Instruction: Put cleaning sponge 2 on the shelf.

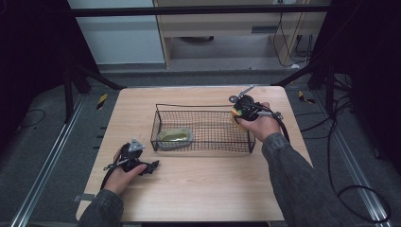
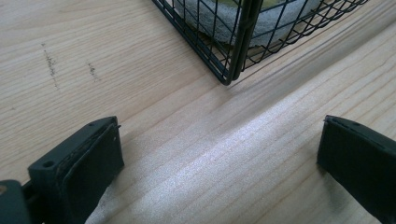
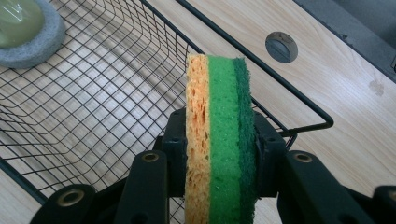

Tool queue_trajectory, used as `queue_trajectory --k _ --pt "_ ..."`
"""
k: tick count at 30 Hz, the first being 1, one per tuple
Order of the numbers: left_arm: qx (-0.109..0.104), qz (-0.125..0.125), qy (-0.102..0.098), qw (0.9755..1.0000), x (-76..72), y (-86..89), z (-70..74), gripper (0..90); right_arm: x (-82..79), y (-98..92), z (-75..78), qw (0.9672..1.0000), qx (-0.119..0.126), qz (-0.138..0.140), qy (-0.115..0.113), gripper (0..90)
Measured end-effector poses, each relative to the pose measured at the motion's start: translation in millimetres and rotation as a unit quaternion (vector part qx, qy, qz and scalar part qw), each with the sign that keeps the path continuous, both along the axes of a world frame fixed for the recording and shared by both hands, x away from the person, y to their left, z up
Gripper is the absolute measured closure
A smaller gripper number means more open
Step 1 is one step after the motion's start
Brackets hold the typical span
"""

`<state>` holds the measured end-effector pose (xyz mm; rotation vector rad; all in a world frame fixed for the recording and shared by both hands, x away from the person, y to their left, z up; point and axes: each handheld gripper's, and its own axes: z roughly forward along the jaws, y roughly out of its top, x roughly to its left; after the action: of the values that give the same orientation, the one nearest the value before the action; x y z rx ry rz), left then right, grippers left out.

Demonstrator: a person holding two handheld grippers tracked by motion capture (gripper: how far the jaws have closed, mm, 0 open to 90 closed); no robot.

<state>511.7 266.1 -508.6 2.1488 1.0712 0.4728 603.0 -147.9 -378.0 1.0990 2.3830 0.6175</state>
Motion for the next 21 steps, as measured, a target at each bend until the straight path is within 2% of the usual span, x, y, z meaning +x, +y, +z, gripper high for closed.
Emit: queue_trajectory --k 21 --pt "-0.001 0.000 0.001 1.0000 0.0 -0.1 -0.1 0.0 9.8 2.9 -23.7 0.9997 -0.018 -0.008 0.016 64.8"
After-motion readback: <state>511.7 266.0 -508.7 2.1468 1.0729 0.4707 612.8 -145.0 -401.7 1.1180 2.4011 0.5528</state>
